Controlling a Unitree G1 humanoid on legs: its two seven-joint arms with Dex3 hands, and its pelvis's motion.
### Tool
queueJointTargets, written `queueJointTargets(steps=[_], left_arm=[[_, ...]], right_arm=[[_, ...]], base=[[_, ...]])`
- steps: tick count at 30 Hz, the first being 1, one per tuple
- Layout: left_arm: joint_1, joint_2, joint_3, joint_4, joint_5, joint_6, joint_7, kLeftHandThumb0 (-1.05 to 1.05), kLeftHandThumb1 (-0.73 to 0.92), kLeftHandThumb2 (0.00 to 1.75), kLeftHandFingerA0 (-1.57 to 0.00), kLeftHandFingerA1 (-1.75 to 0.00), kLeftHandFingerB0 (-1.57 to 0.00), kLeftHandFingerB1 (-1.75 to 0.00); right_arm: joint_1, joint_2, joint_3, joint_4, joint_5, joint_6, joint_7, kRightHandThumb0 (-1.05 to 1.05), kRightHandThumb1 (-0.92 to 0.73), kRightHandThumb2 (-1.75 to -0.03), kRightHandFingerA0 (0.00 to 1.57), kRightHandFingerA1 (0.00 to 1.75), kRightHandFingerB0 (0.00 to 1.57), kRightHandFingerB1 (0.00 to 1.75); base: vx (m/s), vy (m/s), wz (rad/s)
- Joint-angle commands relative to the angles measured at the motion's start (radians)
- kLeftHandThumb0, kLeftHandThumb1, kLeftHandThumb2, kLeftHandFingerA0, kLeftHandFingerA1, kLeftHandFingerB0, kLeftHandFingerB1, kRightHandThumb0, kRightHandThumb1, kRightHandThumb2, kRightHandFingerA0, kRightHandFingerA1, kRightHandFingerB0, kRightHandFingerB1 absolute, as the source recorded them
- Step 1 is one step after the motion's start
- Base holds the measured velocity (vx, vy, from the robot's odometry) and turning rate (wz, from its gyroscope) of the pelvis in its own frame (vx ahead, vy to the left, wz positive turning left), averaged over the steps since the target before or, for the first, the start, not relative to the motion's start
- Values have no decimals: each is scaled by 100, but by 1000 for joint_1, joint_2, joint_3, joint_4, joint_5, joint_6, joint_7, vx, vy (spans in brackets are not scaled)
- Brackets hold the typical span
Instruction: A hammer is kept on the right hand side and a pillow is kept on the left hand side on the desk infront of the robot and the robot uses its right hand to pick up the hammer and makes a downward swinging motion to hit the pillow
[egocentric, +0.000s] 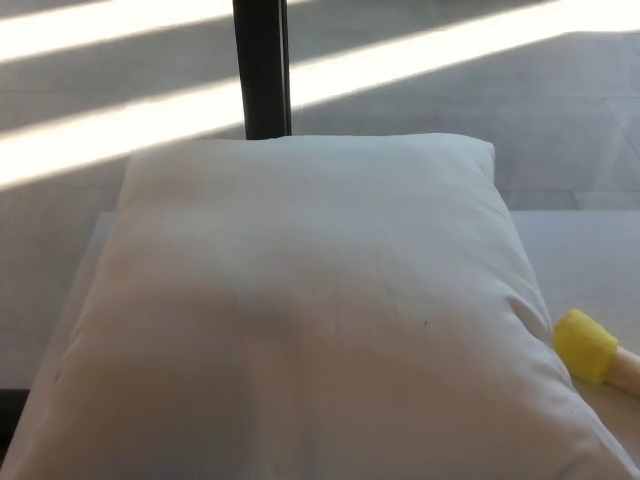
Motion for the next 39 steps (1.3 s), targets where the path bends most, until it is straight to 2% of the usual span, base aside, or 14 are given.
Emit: queueJointTargets(steps=[1, 6, 8, 9, 11, 15, 20, 21, 31, 33, 34, 36, 37, 39], left_arm=[[-6, 31, 39, 36, -64, -18, -48, -57, 71, 61, -54, -66, -62, -57], [-14, 32, 61, 46, -79, -4, -45, -55, 71, 61, -54, -65, -59, -55], [-10, 28, 57, 45, -76, -12, -48, -55, 72, 61, -55, -64, -59, -54], [2, 31, 41, 41, -64, -33, -80, -58, 75, 62, -48, -64, -55, -53], [-5, 27, 65, 40, -90, -14, -60, -59, 70, 61, -53, -66, -61, -58], [-8, 30, 81, 44, -109, -5, -68, -55, 73, 62, -56, -64, -59, -56], [-23, 35, 78, 66, -112, -15, -71, -53, 73, 61, -72, -62, -56, -53], [-31, 39, 77, 70, -112, -12, -73, -54, 72, 61, -73, -59, -58, -51], [-88, 40, 106, 47, -160, 4, -155, -55, 71, 62, -67, -56, -60, -50], [-96, 40, 102, 37, -160, 17, -157, -55, 71, 61, -66, -59, -62, -53], [-99, 40, 95, 30, -157, 22, -161, -55, 72, 61, -67, -61, -63, -55], [-99, 35, 99, 14, -169, 32, -179, -53, 72, 61, -61, -64, -60, -56], [-97, 34, 99, 8, -170, 33, -181, -54, 72, 61, -63, -66, -60, -57], [-96, 37, 95, 16, -164, 26, -181, -54, 73, 62, -64, -65, -60, -55]], right_arm=[[38, -22, -41, -80, 75, 94, -10, -62, -66, -86, 15, 43, 11, 39], [38, 8, -138, -99, 171, 185, -33, -53, -76, -63, 22, 36, 17, 30], [31, -1, -121, -67, 130, 155, -58, -29, -55, -106, 7, 52, 7, 50], [38, -12, -90, -61, 97, 134, -52, -55, -80, -64, 21, 32, 23, 31], [36, -22, -91, -58, 110, 164, -42, -30, -57, -108, 6, 51, 6, 49], [35, -29, -199, -88, 216, 232, -61, -53, -78, -68, 6, 20, 7, 23], [20, -1, -336, -331, 273, 273, -264, -32, -57, -107, 1, 50, 0, 47], [-31, -24, -366, -346, 289, 186, -245, -49, -75, -77, 5, 16, 6, 20], [-236, -157, -302, -682, 212, 170, -230, -71, -76, -63, 5, 45, 19, 32], [-236, -175, -268, -749, 182, 153, -218, -79, -59, -95, 6, 59, 12, 48], [-245, -184, -250, -808, 171, 167, -226, -84, -74, -64, 13, 70, 21, 49], [-280, -221, -189, -868, 138, 128, -184, -75, -76, -63, 14, 43, 17, 31], [-283, -232, -157, -882, 105, 94, -176, -38, -44, -103, 2, 52, 0, 49], [-284, -252, -105, -926, 69, 102, -173, -37, -45, -103, 2, 51, 0, 48]], base=[[0, 0, 0], [0, 0, 0], [0, 0, 0], [0, 0, 0], [0, 0, 0], [0, 0, 0], [0, 0, 0], [0, 0, 0], [0, 0, 0], [0, 0, 0], [0, 0, 0], [0, 0, 0], [0, 0, 0], [0, 0, 0]])
